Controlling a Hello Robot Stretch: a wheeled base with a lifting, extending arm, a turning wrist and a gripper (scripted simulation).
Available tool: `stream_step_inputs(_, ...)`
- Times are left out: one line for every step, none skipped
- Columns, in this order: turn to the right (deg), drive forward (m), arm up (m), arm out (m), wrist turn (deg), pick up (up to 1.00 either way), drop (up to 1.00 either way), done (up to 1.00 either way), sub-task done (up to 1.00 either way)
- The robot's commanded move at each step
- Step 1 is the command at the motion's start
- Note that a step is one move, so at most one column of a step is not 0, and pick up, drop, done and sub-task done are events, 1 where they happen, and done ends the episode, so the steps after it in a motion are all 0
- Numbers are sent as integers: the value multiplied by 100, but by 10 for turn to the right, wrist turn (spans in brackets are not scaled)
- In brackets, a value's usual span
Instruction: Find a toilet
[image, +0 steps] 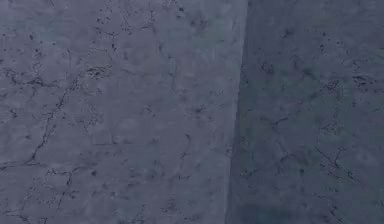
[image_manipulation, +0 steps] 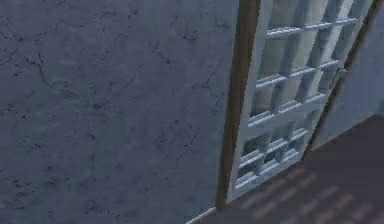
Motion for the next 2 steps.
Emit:
stream_step_inputs(-450, 0, 0, 0, 0, 0, 0, 0, 0)
stream_step_inputs(-450, 0, 0, 0, 0, 0, 0, 0, 0)
